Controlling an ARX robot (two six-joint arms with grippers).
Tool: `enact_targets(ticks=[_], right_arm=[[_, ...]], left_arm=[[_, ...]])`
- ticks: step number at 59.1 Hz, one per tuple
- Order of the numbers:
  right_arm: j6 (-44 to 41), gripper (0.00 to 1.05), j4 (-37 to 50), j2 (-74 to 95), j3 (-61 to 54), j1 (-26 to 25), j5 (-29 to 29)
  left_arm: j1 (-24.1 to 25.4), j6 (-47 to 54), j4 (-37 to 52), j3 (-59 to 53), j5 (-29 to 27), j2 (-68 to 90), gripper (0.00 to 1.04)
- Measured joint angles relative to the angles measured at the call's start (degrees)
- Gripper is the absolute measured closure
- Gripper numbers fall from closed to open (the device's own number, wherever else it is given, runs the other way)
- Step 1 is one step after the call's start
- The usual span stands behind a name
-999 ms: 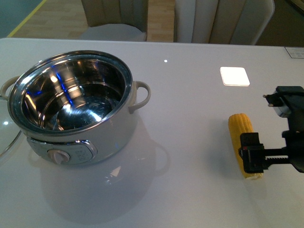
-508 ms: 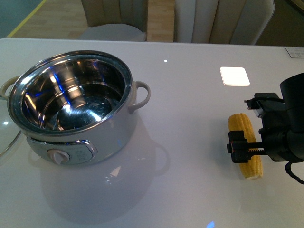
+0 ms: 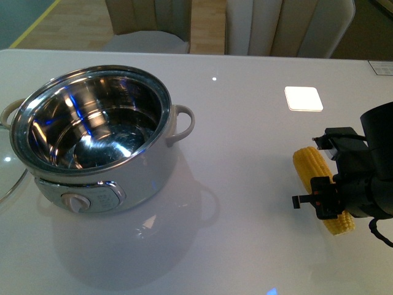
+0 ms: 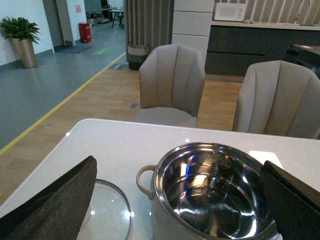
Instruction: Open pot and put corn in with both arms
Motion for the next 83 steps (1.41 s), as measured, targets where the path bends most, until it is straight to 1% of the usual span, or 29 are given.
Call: enact_targets(ticks=[10, 20, 28, 36, 49, 59, 70, 77, 83], right_arm=[[1.1, 0.82, -1.3, -8.6, -3.9, 1.4, -4.7], [5.2, 0.82, -5.6, -21.3, -6.4, 4.9, -10.0], [10.1, 0.82, -9.6, -29.2, -5.3, 8.6, -12.2], [15.2, 0.82, -12.4, -32.1, -1.3, 12.5, -13.2], [24.7, 0.82, -14.8, -29.8, 7.0, 18.1, -13.8], [32.0, 0.82, -16.7, -22.3, 17.0, 21.9, -14.1], [34.4, 0.82, -19.4, -16.3, 25.7, 23.4, -13.5], [34.6, 0.83, -22.6, -11.0, 33.1, 24.7, -13.0], [34.8, 0.84, -24.1, -7.7, 37.0, 25.6, -13.1]], left_arm=[[0.0, 0.0, 0.0, 0.0, 0.0, 0.0, 0.07], [0.0, 0.0, 0.0, 0.0, 0.0, 0.0, 0.07], [0.0, 0.0, 0.0, 0.0, 0.0, 0.0, 0.07], [0.0, 0.0, 0.0, 0.0, 0.0, 0.0, 0.07], [0.0, 0.0, 0.0, 0.0, 0.0, 0.0, 0.07], [0.0, 0.0, 0.0, 0.0, 0.0, 0.0, 0.07], [0.0, 0.0, 0.0, 0.0, 0.0, 0.0, 0.07], [0.0, 0.0, 0.0, 0.0, 0.0, 0.0, 0.07], [0.0, 0.0, 0.0, 0.0, 0.0, 0.0, 0.07]])
